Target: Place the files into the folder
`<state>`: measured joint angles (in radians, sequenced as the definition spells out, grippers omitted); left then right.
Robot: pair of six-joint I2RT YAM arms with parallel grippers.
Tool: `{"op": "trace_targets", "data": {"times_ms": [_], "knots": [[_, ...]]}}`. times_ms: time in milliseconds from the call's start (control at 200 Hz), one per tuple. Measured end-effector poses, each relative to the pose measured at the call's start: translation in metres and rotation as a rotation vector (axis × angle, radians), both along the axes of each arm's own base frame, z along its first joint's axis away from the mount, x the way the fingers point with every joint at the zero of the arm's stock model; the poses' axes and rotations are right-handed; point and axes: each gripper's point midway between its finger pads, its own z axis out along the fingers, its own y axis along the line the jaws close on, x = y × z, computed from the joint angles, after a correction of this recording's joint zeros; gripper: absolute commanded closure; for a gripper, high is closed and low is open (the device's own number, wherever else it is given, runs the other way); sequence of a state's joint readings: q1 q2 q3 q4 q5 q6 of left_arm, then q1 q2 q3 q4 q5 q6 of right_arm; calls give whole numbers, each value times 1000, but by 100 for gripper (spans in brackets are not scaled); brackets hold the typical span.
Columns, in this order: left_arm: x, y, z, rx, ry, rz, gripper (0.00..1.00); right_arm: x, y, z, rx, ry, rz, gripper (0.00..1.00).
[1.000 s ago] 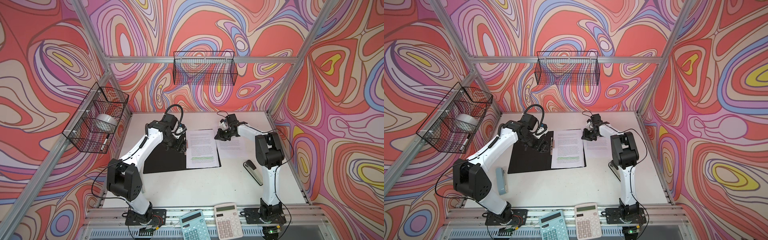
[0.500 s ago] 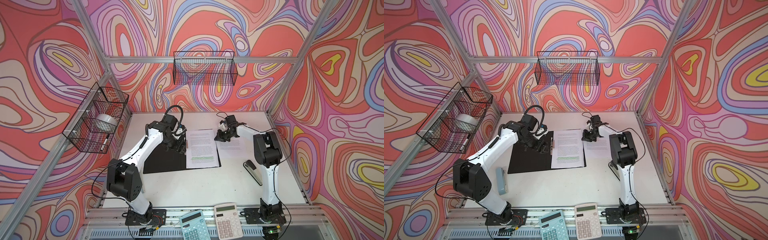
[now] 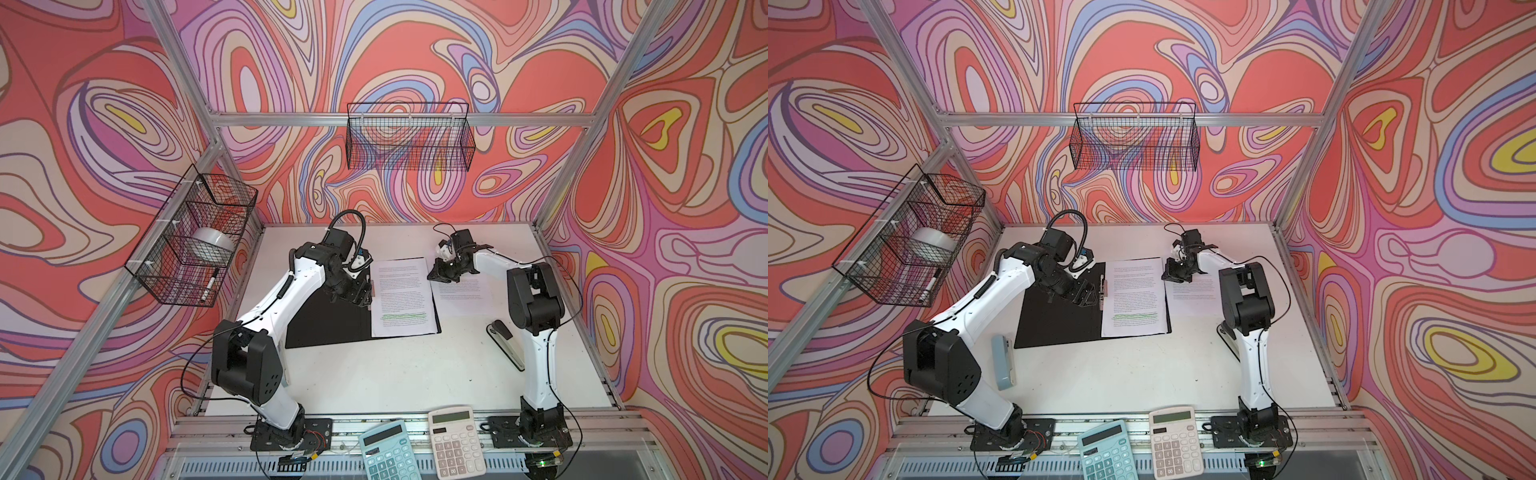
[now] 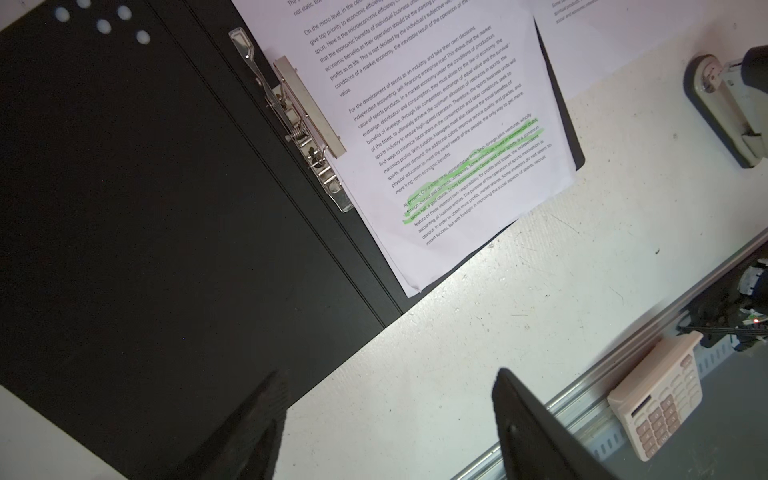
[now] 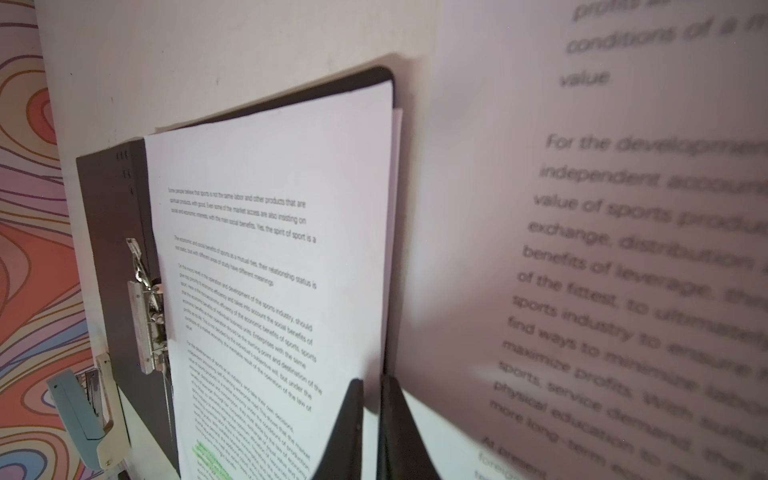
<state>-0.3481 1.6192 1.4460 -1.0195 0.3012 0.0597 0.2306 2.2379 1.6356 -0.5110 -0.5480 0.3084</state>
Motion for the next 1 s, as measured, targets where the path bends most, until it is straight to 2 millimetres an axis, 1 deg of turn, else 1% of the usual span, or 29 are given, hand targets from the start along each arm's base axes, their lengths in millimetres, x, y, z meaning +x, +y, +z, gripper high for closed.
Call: {"op": "trace_targets", "data": {"times_ms": [300, 576, 801, 911, 997], "knots": [[0, 0, 0, 0, 0, 0, 22, 0, 2, 2, 4, -6, 15, 85], [0, 1, 3, 1, -9, 1, 22, 5, 3, 9, 5, -23, 25, 84], [0, 2, 5, 3, -19, 2, 22, 6, -4, 7, -43, -21, 8, 78], [-1, 2, 7, 3, -26, 0, 22, 10, -17, 18, -116, -55, -25, 72], [-1, 3, 11, 1, -37, -3, 22, 15, -32, 40, -176, -107, -68, 69]]}}
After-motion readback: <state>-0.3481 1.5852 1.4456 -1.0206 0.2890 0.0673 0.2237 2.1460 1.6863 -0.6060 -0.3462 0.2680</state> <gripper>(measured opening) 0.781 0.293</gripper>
